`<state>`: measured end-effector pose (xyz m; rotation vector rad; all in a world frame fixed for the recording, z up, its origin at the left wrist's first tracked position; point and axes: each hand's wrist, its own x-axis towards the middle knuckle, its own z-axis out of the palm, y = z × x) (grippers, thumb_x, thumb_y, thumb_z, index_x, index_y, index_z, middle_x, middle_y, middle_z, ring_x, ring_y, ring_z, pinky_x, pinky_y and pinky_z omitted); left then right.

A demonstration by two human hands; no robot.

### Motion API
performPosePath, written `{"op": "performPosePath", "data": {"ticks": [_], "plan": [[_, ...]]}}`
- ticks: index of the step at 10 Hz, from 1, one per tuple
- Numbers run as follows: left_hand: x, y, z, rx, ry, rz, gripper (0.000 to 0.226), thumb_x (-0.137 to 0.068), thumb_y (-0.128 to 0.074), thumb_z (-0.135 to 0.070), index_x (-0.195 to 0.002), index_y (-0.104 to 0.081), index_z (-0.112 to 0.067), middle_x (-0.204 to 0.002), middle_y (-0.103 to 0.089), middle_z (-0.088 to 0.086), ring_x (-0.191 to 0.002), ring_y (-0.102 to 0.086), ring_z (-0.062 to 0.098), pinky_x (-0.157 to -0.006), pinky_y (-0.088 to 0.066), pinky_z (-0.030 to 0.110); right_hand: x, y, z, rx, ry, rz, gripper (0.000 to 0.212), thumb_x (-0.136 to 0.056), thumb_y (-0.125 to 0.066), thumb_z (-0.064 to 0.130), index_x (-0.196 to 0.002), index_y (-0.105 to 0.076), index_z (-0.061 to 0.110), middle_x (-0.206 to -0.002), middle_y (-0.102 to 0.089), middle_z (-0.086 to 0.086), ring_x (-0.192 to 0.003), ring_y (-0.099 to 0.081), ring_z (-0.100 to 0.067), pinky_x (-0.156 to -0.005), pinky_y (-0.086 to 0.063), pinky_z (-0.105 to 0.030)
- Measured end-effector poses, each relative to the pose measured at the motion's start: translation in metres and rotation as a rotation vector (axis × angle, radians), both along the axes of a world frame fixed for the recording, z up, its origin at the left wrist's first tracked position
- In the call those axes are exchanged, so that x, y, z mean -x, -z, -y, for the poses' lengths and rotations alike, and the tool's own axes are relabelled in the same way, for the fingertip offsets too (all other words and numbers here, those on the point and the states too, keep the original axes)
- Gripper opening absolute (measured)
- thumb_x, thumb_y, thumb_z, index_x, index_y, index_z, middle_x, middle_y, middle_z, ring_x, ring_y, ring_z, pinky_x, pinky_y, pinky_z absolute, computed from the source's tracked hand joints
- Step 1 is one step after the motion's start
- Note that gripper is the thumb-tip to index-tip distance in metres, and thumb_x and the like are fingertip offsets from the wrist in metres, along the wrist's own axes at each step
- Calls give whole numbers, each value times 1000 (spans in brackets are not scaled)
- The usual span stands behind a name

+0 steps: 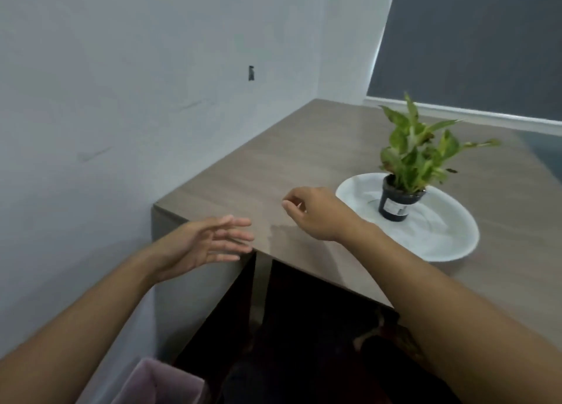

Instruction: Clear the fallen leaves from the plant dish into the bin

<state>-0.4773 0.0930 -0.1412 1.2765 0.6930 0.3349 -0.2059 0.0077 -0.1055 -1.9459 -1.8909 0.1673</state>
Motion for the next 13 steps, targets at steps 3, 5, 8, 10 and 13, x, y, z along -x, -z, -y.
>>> {"op": "performPosePath", "data": {"ticks": [3, 5, 8, 10, 13], "plan": [[-165, -58, 5, -231, 1, 138, 33, -105, -64, -19, -135, -65, -3, -126, -76, 20, -119, -74, 35, -98, -64, 33, -140, -28, 95, 71, 523, -27, 34, -92, -58, 33, -69, -61, 8, -63, -66, -8, -58, -58, -24, -56, -45, -37], [-266, -50, 22, -584, 163, -160, 74, -88, -86, -34, -149, -52, -12, -139, -67, 0, -124, -68, 19, -107, -54, 36, -202, -11, 131, 127, 822, -8, 34, -100, -61, 33, -126, -66, 13, -129, -60, -14, -111, -67, -36, -87, -51, -41], [-344, -20, 18, -766, 187, -245, 79, -60, -98, -59, -126, -68, -27, -117, -75, -17, -110, -71, 4, -78, -49, 15, -251, 27, 138, 184, 986, -184, 28, -92, -68, 31, -98, -70, 5, -85, -67, -8, -83, -66, -31, -57, -41, -30], [-352, -19, 17, -805, 301, -190, 55, -74, -94, -49, -119, -69, -31, -110, -76, -16, -103, -70, -1, -79, -50, 16, -260, 25, 138, 213, 976, -221, 33, -87, -72, 36, -100, -76, 6, -84, -73, -9, -76, -68, -27, -55, -43, -29], [-337, -39, -8, -785, 540, -199, 70, -80, -86, -59, -141, -63, -36, -133, -71, -23, -124, -65, -4, -111, -48, 26, -267, 19, 141, 218, 954, -227, 52, -104, -59, 48, -76, -73, 7, -72, -76, -9, -69, -74, -28, -71, -60, -40]]}}
